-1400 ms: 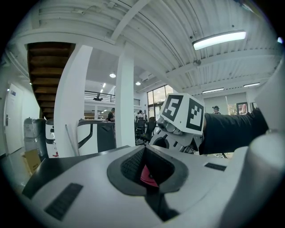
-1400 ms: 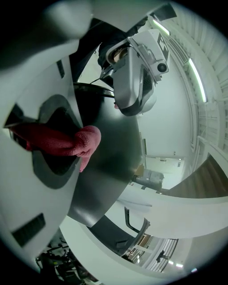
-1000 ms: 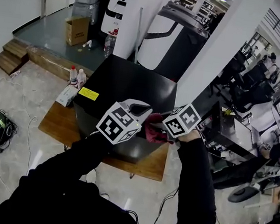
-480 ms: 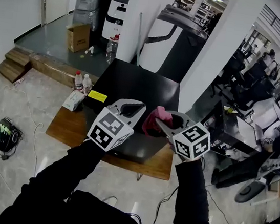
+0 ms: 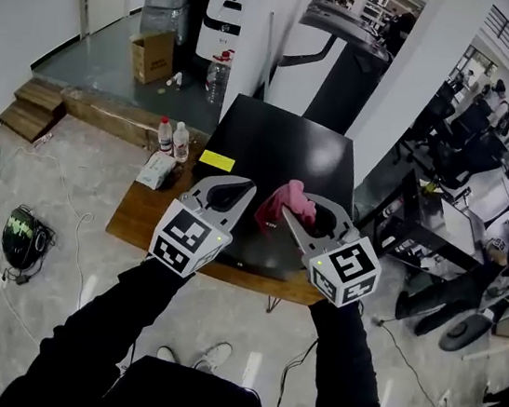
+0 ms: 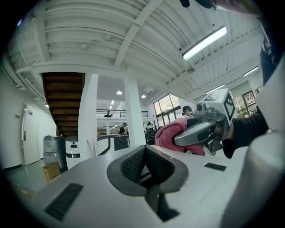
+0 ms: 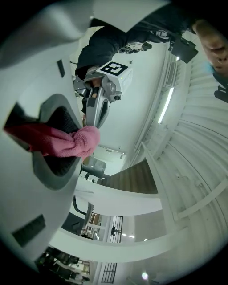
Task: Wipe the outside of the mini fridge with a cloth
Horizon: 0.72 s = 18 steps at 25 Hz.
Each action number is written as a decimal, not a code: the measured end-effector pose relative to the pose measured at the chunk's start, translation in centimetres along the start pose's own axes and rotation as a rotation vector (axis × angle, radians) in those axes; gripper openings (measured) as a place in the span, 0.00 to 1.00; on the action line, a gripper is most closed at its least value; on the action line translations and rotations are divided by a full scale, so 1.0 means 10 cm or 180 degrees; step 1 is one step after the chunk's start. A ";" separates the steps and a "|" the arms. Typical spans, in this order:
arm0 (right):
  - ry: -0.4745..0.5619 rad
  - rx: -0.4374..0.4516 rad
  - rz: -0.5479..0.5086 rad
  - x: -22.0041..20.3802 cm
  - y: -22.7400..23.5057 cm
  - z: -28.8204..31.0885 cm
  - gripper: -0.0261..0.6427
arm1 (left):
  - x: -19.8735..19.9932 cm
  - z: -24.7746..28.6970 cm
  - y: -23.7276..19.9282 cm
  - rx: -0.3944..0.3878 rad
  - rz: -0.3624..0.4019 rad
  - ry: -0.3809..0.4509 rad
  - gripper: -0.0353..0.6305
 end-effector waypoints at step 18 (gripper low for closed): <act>-0.0483 -0.0471 -0.0823 -0.63 -1.24 1.65 0.22 | -1.35 -0.73 -0.83 0.0215 -0.0401 -0.0036 0.06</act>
Point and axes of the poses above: the fingertips, and each gripper's own axes: z forward along the fingers, y to its right, x out of its top, the point moved 2 cm from there along -z, backward along the fingers, and after that the axes turned 6 degrees about -y, right-handed, at the moved point
